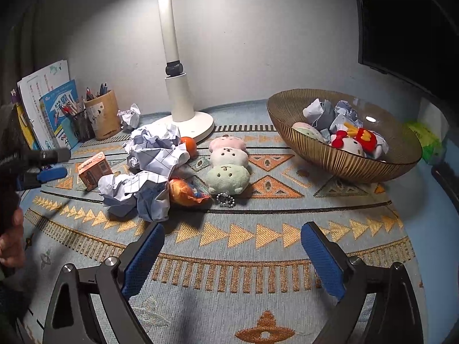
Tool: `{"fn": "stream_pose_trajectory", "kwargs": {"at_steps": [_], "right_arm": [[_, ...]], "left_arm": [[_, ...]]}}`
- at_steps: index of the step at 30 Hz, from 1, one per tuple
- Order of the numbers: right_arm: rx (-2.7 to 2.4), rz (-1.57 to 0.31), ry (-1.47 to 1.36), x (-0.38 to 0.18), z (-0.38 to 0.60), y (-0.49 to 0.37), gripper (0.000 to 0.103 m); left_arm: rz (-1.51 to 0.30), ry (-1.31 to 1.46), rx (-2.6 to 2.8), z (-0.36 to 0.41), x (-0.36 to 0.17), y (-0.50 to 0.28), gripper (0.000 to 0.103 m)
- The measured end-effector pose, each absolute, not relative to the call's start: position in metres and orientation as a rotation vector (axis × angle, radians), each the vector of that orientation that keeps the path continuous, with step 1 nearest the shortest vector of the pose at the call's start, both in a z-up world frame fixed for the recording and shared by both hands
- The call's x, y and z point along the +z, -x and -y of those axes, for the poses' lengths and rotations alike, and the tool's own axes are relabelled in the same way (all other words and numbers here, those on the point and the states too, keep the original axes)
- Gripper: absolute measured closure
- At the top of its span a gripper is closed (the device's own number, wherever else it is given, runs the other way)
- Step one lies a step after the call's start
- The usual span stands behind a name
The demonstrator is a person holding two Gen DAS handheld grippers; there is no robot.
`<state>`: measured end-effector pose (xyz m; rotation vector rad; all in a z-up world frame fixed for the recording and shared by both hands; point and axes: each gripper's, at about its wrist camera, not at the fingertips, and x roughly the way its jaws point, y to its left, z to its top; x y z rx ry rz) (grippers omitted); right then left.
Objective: Organize objects
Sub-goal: 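Rotate the left tool and grasp the pink card box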
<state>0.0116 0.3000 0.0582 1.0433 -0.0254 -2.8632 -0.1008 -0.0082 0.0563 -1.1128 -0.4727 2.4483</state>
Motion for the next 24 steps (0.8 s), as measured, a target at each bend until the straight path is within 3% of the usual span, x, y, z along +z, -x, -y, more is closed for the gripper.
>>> {"fn": "stream_pose_trajectory", "kwargs": {"at_steps": [7, 13, 21, 24], "right_arm": [[-2.865, 0.019, -1.044, 0.058, -0.300, -0.012, 0.007], [-2.860, 0.020, -1.043, 0.058, -0.300, -0.012, 0.007], [-2.863, 0.030, -1.039, 0.058, -0.300, -0.013, 0.007], [-2.863, 0.029, -1.035, 0.058, -0.300, -0.013, 0.007]], "left_arm": [[0.555, 1.221, 2.245, -0.014, 0.030, 0.120, 0.013], [0.482, 1.185, 2.198, -0.030, 0.036, 0.101, 0.013], [0.625, 1.237, 2.250, -0.012, 0.021, 0.116, 0.013], [0.557, 1.290, 2.352, -0.014, 0.018, 0.114, 0.013]]}}
